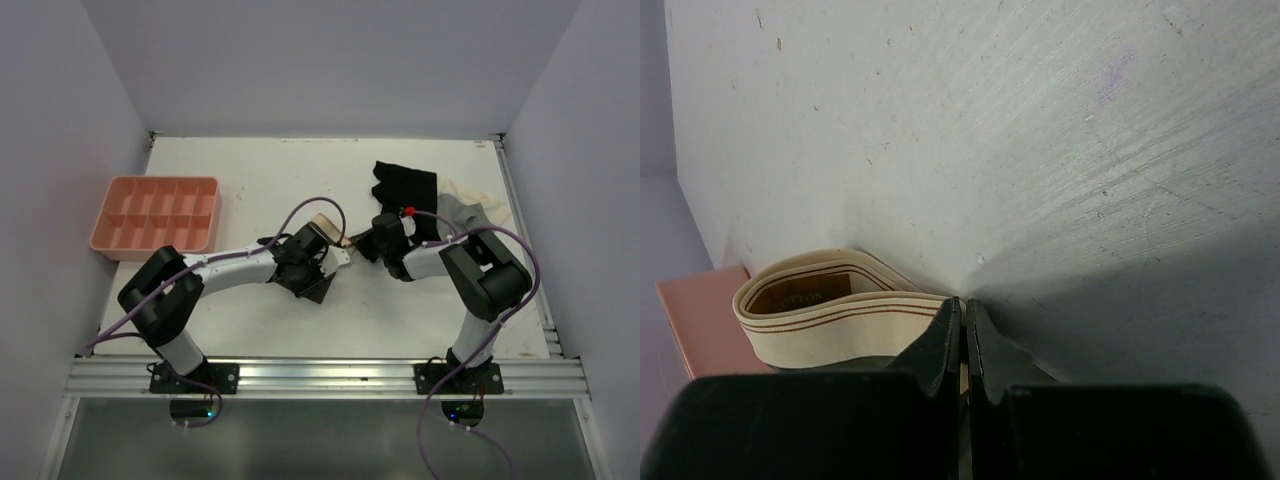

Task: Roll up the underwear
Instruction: Fold the underwear

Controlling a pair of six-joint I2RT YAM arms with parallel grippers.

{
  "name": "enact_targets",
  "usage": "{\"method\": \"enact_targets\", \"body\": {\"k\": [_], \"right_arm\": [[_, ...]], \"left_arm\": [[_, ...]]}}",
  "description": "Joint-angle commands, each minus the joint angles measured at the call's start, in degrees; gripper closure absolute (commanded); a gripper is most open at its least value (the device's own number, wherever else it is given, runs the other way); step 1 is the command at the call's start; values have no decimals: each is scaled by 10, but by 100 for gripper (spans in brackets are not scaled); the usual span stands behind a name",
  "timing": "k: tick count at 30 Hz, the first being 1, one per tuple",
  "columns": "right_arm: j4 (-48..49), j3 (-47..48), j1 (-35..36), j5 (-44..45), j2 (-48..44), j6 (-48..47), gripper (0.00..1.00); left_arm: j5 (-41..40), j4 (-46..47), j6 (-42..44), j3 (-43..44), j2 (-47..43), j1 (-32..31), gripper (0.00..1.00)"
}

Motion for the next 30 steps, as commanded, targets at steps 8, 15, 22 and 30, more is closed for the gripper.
{"method": "enact_targets", "body": {"k": [8, 15, 22, 30], "right_arm": [[-63, -12, -4, 27, 12, -15, 100], [-61, -14, -4, 24, 10, -15, 100], [-63, -18, -3, 28, 3, -18, 100], [-59, -24, -4, 29, 1, -17, 100]], "left_arm": [[-8, -1, -9, 21, -3, -2, 94], [-11, -37, -1, 49, -49, -2, 100], [25, -92, 1, 101, -67, -2, 100], [121, -92, -3, 120, -47, -2, 100]]}}
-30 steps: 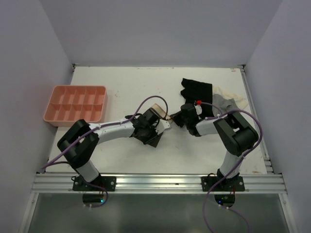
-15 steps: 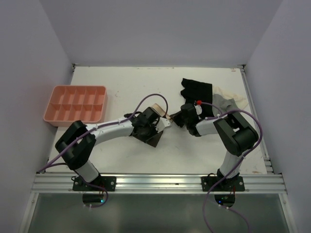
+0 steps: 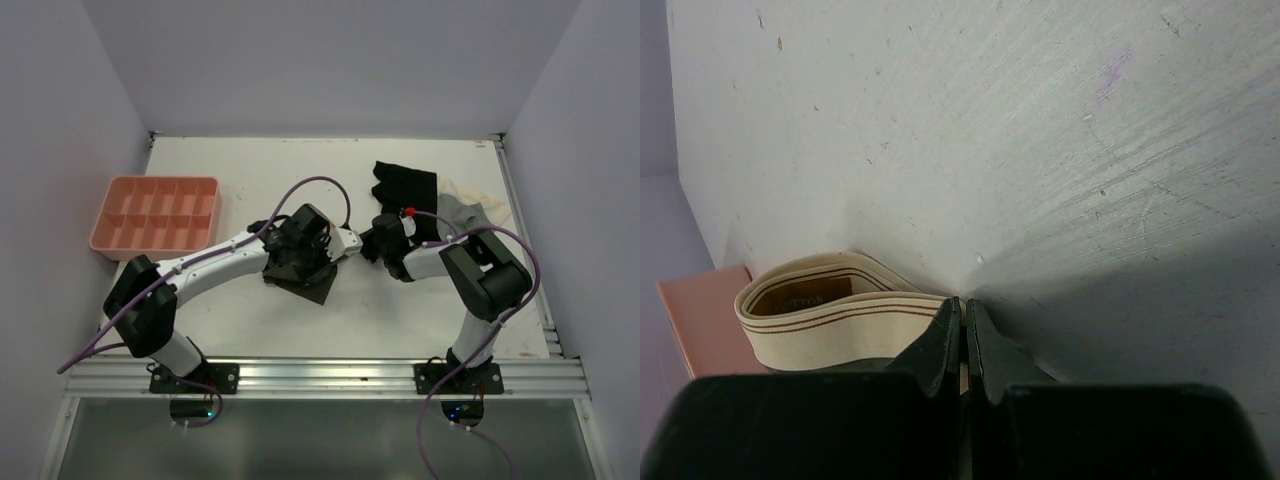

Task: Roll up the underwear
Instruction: Fold the underwear

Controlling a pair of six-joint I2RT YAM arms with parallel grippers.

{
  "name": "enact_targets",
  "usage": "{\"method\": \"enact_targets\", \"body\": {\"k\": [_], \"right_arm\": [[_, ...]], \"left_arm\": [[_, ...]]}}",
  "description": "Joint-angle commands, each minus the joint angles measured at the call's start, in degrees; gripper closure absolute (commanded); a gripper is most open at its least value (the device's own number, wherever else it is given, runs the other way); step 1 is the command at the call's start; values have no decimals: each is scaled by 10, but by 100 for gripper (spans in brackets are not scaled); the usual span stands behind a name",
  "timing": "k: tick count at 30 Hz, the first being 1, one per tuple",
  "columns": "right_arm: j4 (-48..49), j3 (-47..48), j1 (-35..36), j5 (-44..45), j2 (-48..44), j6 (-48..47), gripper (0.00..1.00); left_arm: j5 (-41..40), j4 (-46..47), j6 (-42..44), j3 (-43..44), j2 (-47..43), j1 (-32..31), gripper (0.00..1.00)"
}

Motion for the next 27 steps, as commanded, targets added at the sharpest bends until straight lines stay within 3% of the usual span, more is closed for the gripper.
{"method": "enact_targets", "body": {"k": [1, 15, 21, 27], "right_arm": [[-62, -22, -4, 28, 1, -17, 100], [-57, -19, -10, 25, 8, -20, 100], [-58, -20, -16, 24, 7, -26, 100], [-89, -21, -31, 17, -15, -41, 100]], "left_arm": [[60, 0, -3, 20, 6, -2, 100], [119, 102, -36, -25, 90, -8, 100], [105, 112, -37, -52, 130, -21, 100], [52, 74, 22, -90, 130, -20, 100]]}}
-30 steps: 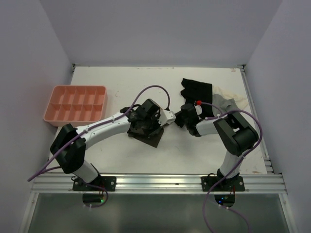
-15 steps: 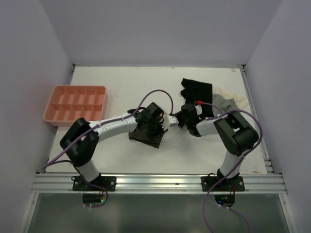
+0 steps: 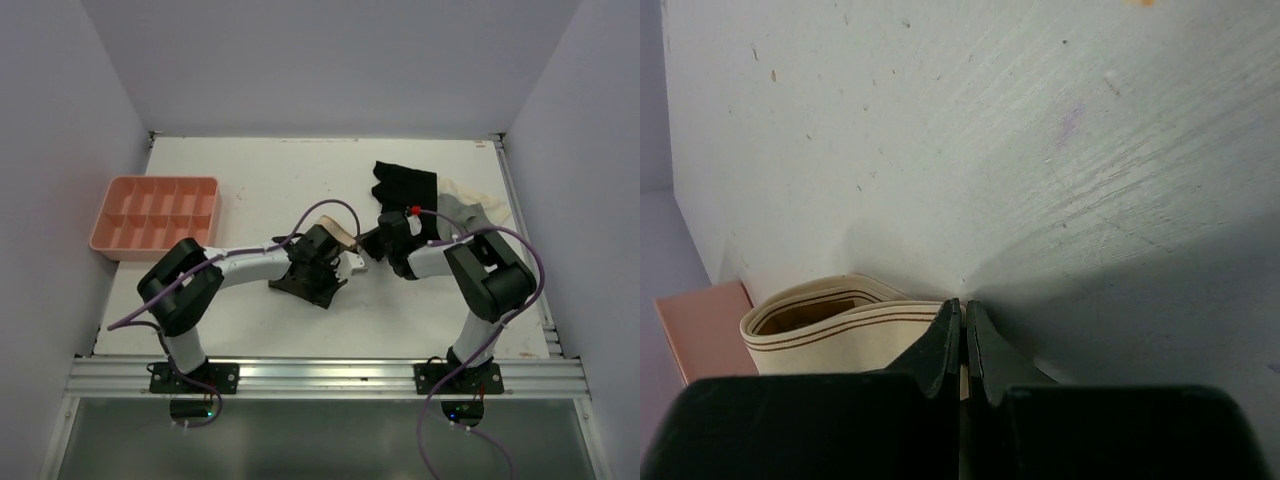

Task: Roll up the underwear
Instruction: Fold the underwear

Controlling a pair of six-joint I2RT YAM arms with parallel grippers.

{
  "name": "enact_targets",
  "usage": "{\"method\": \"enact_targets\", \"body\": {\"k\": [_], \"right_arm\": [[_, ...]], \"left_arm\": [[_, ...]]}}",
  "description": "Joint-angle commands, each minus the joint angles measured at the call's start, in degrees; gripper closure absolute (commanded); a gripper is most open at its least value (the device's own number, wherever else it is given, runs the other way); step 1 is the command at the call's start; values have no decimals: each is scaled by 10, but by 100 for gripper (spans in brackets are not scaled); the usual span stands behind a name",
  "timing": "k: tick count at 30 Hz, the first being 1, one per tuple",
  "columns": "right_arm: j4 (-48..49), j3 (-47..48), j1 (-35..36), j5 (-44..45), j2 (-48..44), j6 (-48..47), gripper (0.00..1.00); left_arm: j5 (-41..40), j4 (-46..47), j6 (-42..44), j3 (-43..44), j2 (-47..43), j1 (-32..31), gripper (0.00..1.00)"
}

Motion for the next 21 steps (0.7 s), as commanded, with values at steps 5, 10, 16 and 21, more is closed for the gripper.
{"method": "enact_targets", "body": {"k": [5, 10, 16, 21], "right_arm": [[-132, -15, -21, 25, -41, -51, 100], [-167, 0, -21, 23, -65, -68, 100], [-193, -1, -21, 6, -95, -75, 100], [-224, -8, -21, 14, -142, -85, 100]], "left_arm": [[-90, -36, 90, -87, -40, -2, 100], [-93, -53, 117, -99, -56, 1, 95], [-94, -52, 120, -100, -47, 3, 92], [-88, -50, 115, -95, -44, 5, 91]]}}
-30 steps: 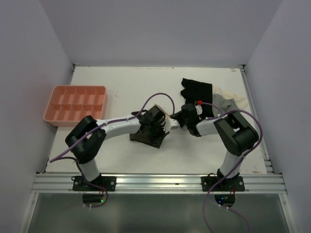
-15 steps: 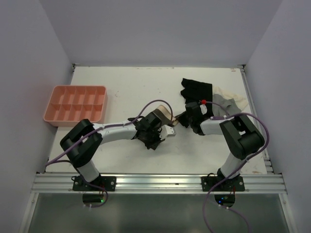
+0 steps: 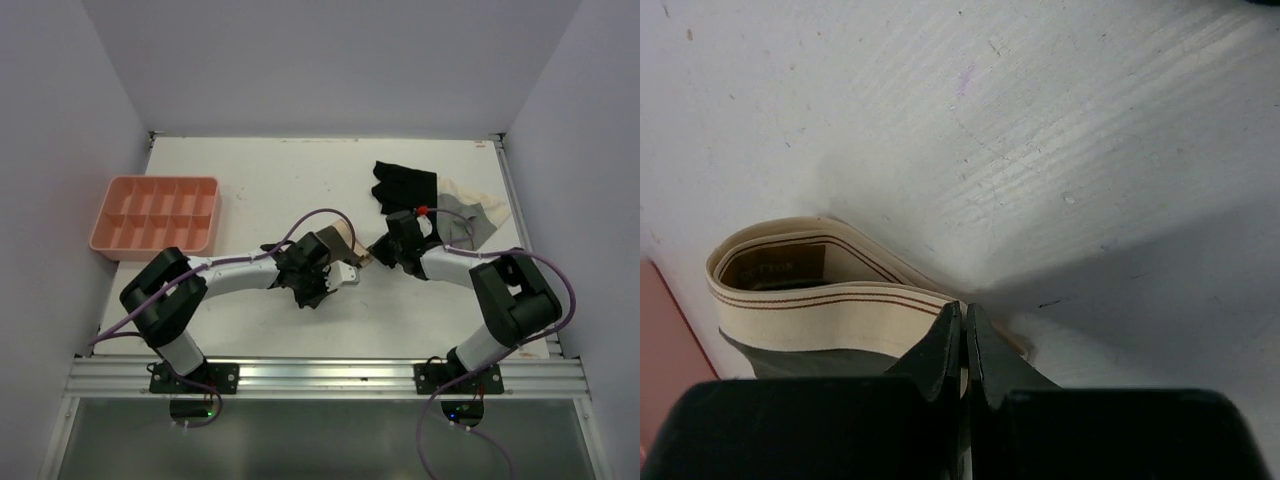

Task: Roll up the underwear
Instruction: Fold the underwear

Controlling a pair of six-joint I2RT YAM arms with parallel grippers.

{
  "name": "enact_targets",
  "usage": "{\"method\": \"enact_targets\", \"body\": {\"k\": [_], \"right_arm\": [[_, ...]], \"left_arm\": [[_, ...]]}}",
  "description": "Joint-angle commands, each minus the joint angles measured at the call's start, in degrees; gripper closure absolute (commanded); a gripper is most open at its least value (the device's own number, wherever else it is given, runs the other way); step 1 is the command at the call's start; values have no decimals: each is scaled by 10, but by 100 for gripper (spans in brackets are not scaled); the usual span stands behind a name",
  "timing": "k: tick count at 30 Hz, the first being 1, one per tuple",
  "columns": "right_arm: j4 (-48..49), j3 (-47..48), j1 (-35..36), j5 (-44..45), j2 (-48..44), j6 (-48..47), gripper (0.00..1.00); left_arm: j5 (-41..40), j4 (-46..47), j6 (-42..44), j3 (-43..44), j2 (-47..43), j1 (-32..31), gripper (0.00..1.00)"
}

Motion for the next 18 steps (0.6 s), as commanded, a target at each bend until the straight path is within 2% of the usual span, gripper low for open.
{"method": "enact_targets", "body": {"k": [1, 8, 18], "right_arm": [[-37, -9, -3, 26, -50, -19, 100], [-38, -5, -3, 0, -70, -12, 100], [70, -47, -2, -37, 51, 34, 100]], "left_arm": [[-38, -62, 17, -22, 23, 6, 91], [-34, -68, 13, -16, 23, 6, 91], [-34, -80, 16, -9, 16, 9, 89]]}}
